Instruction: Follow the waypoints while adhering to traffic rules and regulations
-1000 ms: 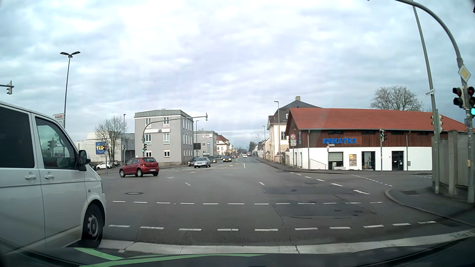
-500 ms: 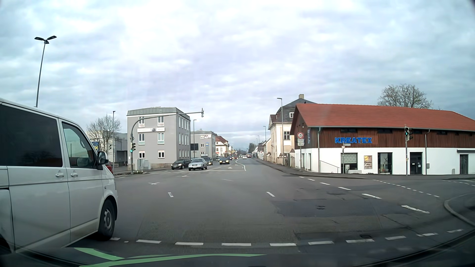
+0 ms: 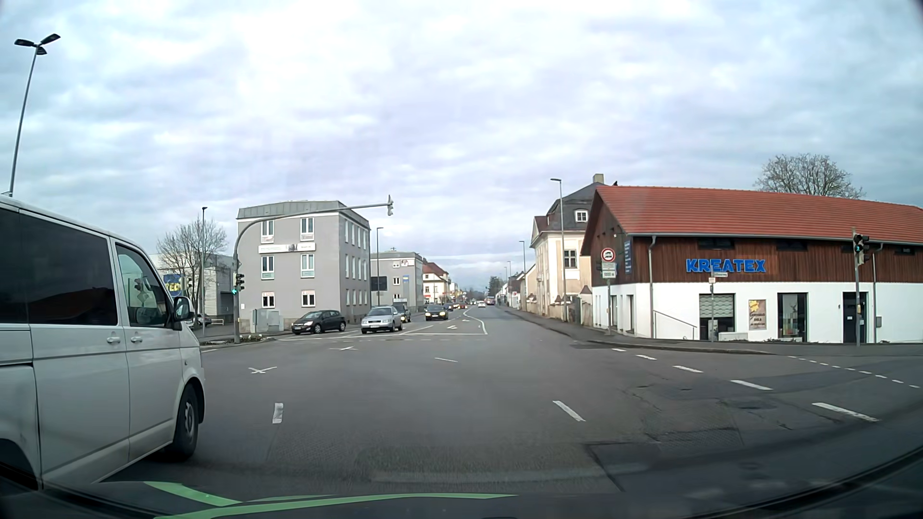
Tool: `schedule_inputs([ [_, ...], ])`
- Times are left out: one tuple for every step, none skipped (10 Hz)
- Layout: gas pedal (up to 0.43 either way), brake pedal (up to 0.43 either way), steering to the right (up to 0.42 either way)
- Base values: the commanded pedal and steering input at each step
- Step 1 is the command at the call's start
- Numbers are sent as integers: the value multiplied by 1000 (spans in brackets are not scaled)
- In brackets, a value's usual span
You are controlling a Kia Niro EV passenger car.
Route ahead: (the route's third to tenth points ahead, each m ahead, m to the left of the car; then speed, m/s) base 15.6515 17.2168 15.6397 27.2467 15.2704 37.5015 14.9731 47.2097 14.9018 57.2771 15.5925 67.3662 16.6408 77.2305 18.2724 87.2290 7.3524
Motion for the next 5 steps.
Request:
schedule_inputs([
  [0,189,-50],
  [0,183,-58],
  [0,183,-72],
  [0,183,-86],
  [0,183,-97],
])
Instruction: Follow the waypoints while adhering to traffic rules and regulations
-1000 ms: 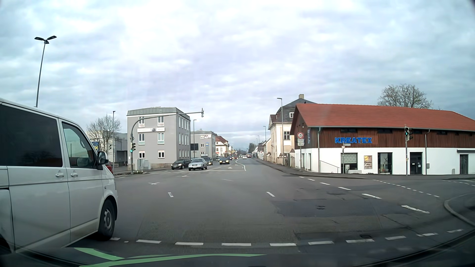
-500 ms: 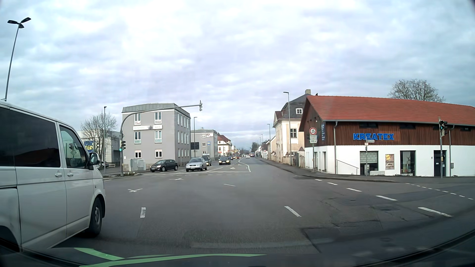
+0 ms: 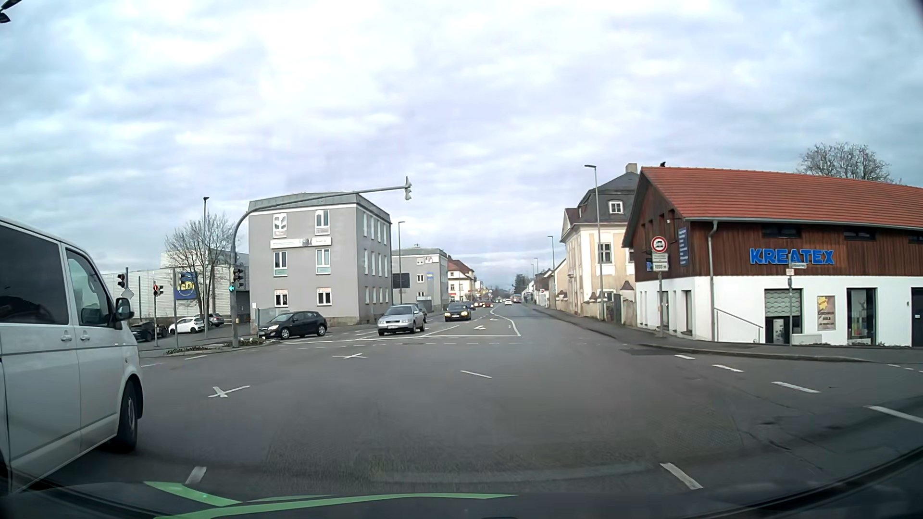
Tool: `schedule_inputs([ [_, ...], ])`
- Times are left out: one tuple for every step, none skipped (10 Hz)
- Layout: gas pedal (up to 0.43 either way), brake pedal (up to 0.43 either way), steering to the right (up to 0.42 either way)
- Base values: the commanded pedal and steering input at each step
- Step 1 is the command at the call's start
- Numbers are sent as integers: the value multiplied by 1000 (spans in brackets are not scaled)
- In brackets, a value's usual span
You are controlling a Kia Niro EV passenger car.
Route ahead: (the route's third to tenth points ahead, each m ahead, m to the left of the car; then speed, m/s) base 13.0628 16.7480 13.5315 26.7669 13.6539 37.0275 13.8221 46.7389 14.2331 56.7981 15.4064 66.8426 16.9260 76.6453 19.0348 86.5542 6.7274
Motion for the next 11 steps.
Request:
schedule_inputs([
  [0,177,-110],
  [0,171,-129],
  [0,165,-148],
  [0,152,-173],
  [0,122,-192],
  [0,43,-204],
  [0,0,-212],
  [0,0,-217],
  [0,0,-227],
  [0,0,-236],
  [0,0,-243],
])
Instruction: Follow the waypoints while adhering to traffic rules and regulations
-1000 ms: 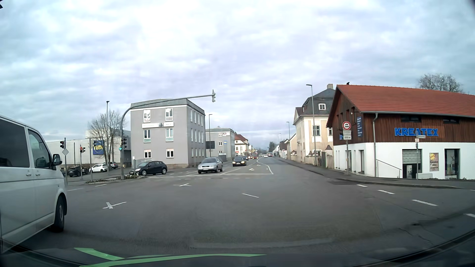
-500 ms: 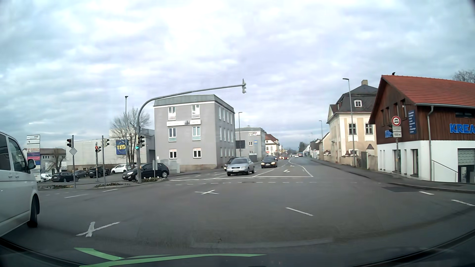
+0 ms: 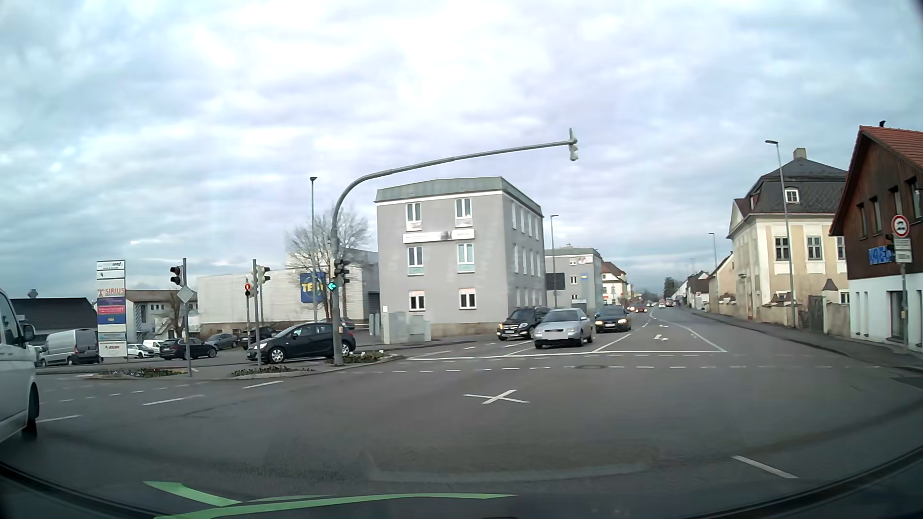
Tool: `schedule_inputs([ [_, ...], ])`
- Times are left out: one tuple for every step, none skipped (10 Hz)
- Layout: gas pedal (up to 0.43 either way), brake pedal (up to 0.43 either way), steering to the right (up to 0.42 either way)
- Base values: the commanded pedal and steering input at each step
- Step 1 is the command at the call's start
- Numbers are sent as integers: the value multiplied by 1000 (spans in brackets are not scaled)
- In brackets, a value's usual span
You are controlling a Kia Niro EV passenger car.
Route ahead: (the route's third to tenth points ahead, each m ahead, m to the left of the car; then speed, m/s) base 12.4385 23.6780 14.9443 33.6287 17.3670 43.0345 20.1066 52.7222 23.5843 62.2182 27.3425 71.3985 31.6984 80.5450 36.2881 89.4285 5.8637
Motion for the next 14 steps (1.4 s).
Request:
schedule_inputs([
  [0,0,-257],
  [0,0,-271],
  [0,0,-283],
  [0,0,-294],
  [0,0,-304],
  [20,0,-310],
  [59,0,-313],
  [59,0,-317],
  [59,0,-325],
  [59,0,-330],
  [67,0,-333],
  [67,0,-336],
  [67,0,-339],
  [67,0,-339],
])
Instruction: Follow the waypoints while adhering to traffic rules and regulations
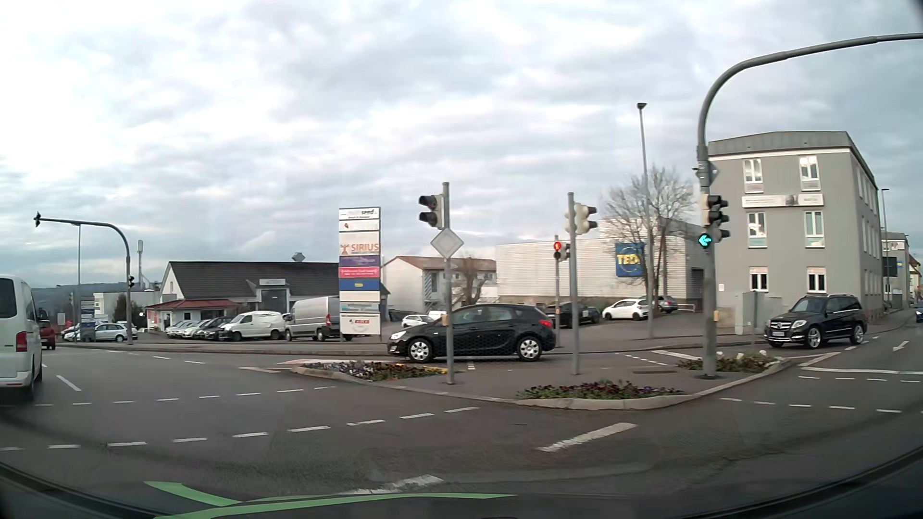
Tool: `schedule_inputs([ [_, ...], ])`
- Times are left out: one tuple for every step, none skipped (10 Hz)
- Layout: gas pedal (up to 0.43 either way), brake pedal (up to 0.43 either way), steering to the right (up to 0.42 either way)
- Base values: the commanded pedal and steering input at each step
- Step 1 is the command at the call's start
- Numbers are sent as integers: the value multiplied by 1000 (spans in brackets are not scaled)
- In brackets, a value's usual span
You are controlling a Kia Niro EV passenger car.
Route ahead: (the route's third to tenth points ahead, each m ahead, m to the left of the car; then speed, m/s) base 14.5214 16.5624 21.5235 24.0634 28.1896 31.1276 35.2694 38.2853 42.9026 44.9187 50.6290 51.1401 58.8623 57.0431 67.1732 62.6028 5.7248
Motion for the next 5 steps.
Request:
schedule_inputs([
  [87,0,-339],
  [87,0,-339],
  [98,0,-339],
  [110,0,-339],
  [118,0,-338],
])
